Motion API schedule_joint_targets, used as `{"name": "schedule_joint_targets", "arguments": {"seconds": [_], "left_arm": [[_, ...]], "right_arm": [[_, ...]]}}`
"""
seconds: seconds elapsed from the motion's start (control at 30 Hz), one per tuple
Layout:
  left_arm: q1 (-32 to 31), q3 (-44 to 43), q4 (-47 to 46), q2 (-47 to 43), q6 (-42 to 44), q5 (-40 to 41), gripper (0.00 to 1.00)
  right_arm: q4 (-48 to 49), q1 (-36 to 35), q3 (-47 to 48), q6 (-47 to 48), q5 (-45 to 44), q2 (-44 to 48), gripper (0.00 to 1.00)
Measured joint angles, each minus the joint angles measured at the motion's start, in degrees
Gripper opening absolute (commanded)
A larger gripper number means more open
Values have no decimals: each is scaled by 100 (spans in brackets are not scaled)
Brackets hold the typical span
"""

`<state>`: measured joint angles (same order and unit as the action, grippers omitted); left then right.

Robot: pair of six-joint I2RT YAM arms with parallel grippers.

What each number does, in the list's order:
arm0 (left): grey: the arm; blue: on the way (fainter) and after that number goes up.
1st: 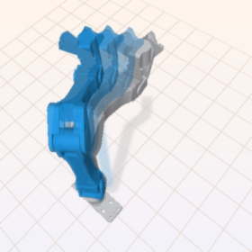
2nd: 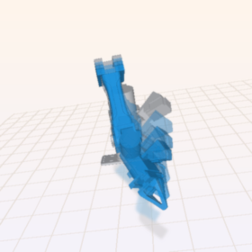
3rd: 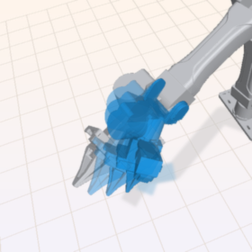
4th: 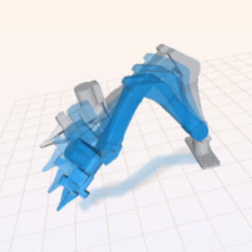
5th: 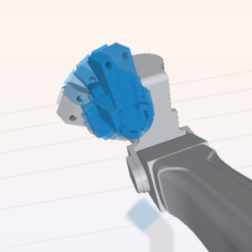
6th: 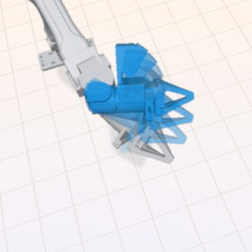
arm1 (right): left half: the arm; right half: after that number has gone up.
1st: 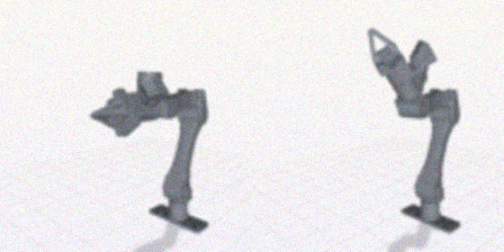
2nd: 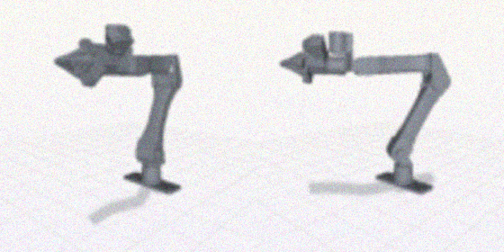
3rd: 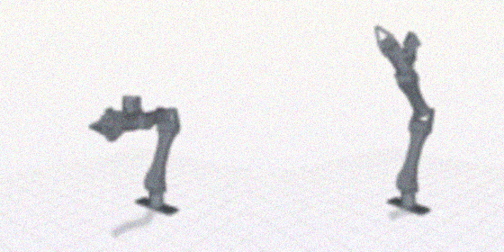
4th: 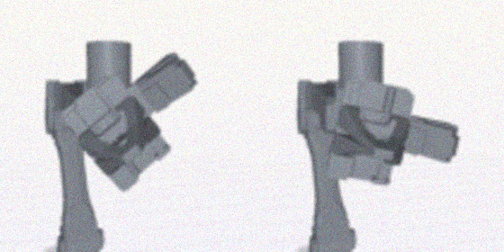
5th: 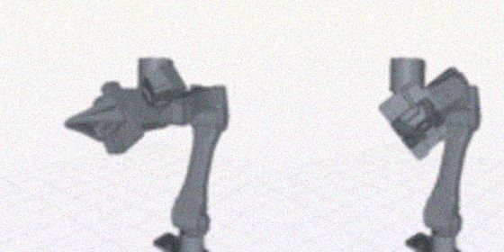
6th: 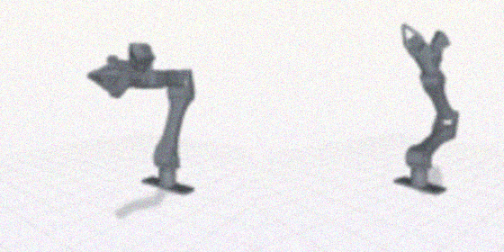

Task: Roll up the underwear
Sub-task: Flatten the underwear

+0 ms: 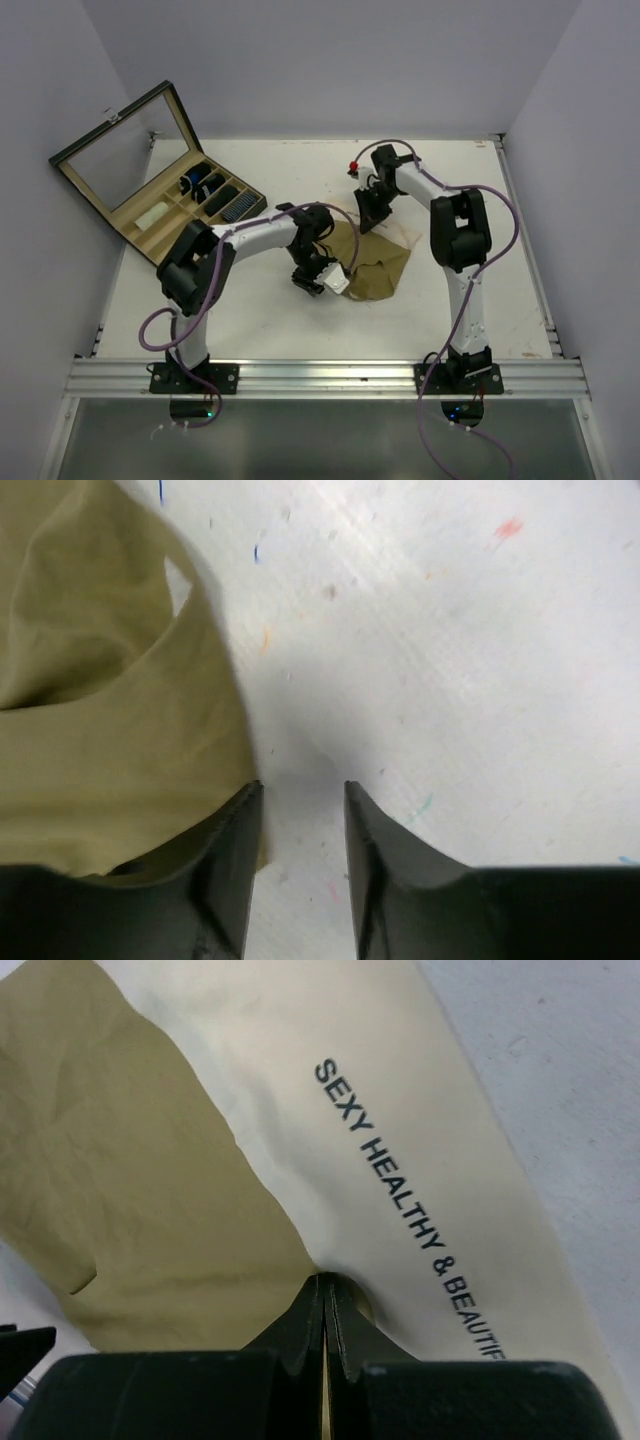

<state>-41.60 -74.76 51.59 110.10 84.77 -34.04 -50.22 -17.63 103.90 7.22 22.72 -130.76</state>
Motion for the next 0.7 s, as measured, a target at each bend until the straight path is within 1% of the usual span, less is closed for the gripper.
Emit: {"name": "schedule_joint_targets", "arguments": {"seconds": [0.1,0.13,0.17,0.2,0.27,0.33,0.4,0.47,0.57,0.63,0.7], "left_arm": [[-48,-442,485,122,-461,-479,53],[-50,-544,511,125,-680,-623,53],[-48,-627,479,103,-951,-750,51],[-42,-671,413,72,-1191,-833,50],[48,-673,42,-83,-2020,-970,49],[291,-680,-466,-275,-3049,-1051,49],[636,-769,-925,-380,-3845,-1043,51],[1093,-1003,-1443,-363,-4575,-894,51],[1587,-1401,-2035,-151,-5510,-227,47],[1690,-1580,-2347,74,-5930,129,47],[1692,-1578,-2605,289,-6297,387,46]], "right_arm": [[4,-50,0,144,96,2,0],[7,-72,0,190,131,7,2],[11,-94,-9,223,164,13,7],[17,-116,-24,243,205,26,9],[35,-153,-125,282,243,140,14],[35,-177,-271,291,232,433,19],[26,-162,-330,240,184,739,20],[26,-70,-343,107,50,1189,21],[-2,293,-341,-109,-205,1808,22],[-107,682,-343,-236,-382,2065,22],[-146,1051,-466,-332,-520,2129,22]]}}
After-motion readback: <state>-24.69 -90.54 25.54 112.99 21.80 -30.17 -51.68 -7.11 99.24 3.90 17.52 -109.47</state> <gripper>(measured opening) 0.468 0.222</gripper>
